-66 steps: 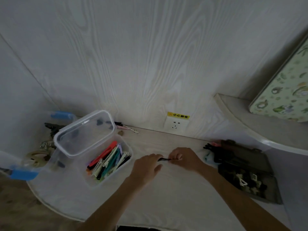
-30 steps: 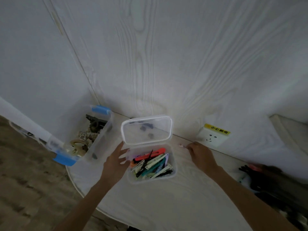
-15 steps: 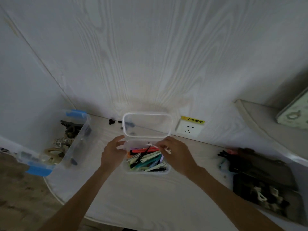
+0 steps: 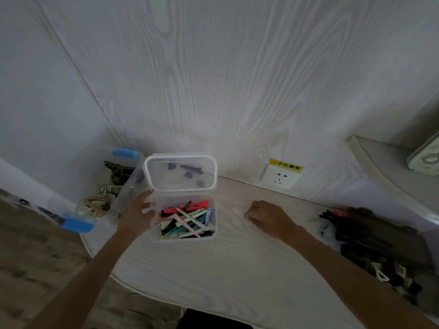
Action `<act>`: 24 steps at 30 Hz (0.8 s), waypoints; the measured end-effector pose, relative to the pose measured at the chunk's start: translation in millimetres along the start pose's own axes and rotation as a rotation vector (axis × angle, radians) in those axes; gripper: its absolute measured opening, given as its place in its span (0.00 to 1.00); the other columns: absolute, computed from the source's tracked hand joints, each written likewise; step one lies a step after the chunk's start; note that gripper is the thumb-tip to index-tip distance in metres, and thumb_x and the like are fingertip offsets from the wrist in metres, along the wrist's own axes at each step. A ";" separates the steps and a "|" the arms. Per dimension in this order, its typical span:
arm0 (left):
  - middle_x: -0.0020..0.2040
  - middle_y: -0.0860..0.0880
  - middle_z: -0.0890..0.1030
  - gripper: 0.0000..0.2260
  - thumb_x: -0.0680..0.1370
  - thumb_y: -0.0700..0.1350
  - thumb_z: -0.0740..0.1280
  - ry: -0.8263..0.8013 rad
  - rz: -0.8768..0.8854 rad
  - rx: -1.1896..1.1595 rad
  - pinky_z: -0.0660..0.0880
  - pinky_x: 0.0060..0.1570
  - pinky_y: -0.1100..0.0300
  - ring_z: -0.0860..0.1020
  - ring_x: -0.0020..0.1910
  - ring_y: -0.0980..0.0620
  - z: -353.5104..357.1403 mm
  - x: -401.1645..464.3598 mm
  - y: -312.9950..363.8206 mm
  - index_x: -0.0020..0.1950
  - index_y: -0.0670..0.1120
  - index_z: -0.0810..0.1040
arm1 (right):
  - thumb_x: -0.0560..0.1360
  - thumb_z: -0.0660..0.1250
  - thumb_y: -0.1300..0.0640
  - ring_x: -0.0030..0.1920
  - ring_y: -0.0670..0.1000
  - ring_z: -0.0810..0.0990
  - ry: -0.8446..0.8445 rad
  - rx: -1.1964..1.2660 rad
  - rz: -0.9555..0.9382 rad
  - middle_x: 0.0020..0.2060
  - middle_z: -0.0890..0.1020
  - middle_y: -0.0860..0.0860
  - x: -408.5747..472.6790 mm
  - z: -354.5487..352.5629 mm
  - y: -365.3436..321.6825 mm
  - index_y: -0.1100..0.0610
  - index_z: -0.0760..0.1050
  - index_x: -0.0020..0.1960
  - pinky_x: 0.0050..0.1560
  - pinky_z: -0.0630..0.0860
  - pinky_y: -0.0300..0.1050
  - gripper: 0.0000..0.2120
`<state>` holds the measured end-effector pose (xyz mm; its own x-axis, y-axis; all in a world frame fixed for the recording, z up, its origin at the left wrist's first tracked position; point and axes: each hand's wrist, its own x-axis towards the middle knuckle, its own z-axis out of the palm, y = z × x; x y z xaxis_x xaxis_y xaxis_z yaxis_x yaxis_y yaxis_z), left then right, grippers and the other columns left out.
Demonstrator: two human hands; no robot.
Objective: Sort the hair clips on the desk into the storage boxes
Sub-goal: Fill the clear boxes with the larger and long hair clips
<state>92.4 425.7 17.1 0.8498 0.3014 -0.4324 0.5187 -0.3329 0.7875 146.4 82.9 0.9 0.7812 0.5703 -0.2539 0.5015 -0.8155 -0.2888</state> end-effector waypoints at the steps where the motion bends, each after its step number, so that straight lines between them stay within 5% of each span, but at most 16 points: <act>1: 0.46 0.49 0.74 0.25 0.77 0.30 0.61 -0.053 -0.048 -0.065 0.73 0.30 0.66 0.72 0.37 0.57 0.7 -1.1 1.1 0.72 0.45 0.64 | 0.78 0.60 0.54 0.56 0.50 0.76 0.023 0.000 0.024 0.54 0.78 0.48 -3.2 2.8 5.4 0.50 0.78 0.56 0.51 0.73 0.43 0.10; 5: 0.41 0.50 0.73 0.20 0.79 0.32 0.57 -0.089 -0.094 -0.080 0.74 0.22 0.68 0.78 0.24 0.61 6.0 -5.8 10.3 0.68 0.49 0.66 | 0.76 0.64 0.52 0.41 0.43 0.78 0.230 0.198 0.200 0.45 0.81 0.44 -14.8 -2.6 4.7 0.49 0.80 0.53 0.41 0.70 0.37 0.09; 7: 0.43 0.52 0.75 0.22 0.79 0.33 0.59 -0.135 -0.061 -0.038 0.78 0.27 0.66 0.79 0.27 0.63 16.2 -7.7 13.9 0.71 0.48 0.66 | 0.74 0.66 0.51 0.35 0.41 0.75 0.452 0.302 0.251 0.40 0.80 0.41 -18.7 -9.7 -6.7 0.47 0.80 0.50 0.38 0.71 0.34 0.06; 10: 0.44 0.46 0.80 0.23 0.78 0.37 0.63 -0.149 -0.027 0.017 0.80 0.41 0.54 0.79 0.37 0.50 44.7 -5.2 26.1 0.71 0.51 0.67 | 0.72 0.69 0.52 0.36 0.39 0.74 0.614 0.275 0.179 0.38 0.79 0.39 -22.7 -21.6 -27.2 0.45 0.79 0.48 0.39 0.68 0.25 0.05; 16: 0.58 0.48 0.80 0.24 0.74 0.39 0.63 -0.130 -0.009 0.049 0.79 0.53 0.53 0.82 0.49 0.47 98.2 1.2 75.8 0.69 0.55 0.70 | 0.71 0.69 0.56 0.41 0.48 0.78 0.545 0.108 0.058 0.39 0.83 0.45 -6.1 -32.2 -40.6 0.49 0.82 0.49 0.36 0.75 0.41 0.07; 21: 0.53 0.44 0.81 0.25 0.66 0.48 0.72 -0.122 -0.098 -0.214 0.78 0.54 0.47 0.82 0.48 0.45 105.9 15.9 87.0 0.62 0.48 0.75 | 0.75 0.64 0.51 0.49 0.51 0.77 0.339 0.087 0.177 0.47 0.82 0.48 13.5 -33.6 -37.5 0.47 0.80 0.55 0.44 0.74 0.45 0.10; 24: 0.48 0.44 0.82 0.04 0.75 0.42 0.69 -0.162 -0.084 -0.312 0.80 0.43 0.54 0.80 0.41 0.50 94.2 25.5 82.2 0.49 0.47 0.78 | 0.75 0.65 0.52 0.48 0.49 0.79 0.371 0.043 0.192 0.46 0.83 0.46 18.6 -34.1 -42.1 0.47 0.80 0.54 0.44 0.77 0.44 0.10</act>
<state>165.5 321.8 29.4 0.8224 0.1621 -0.5454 0.5549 -0.0169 0.8317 152.6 124.5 39.8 0.9437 0.3282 0.0409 0.3243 -0.8941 -0.3087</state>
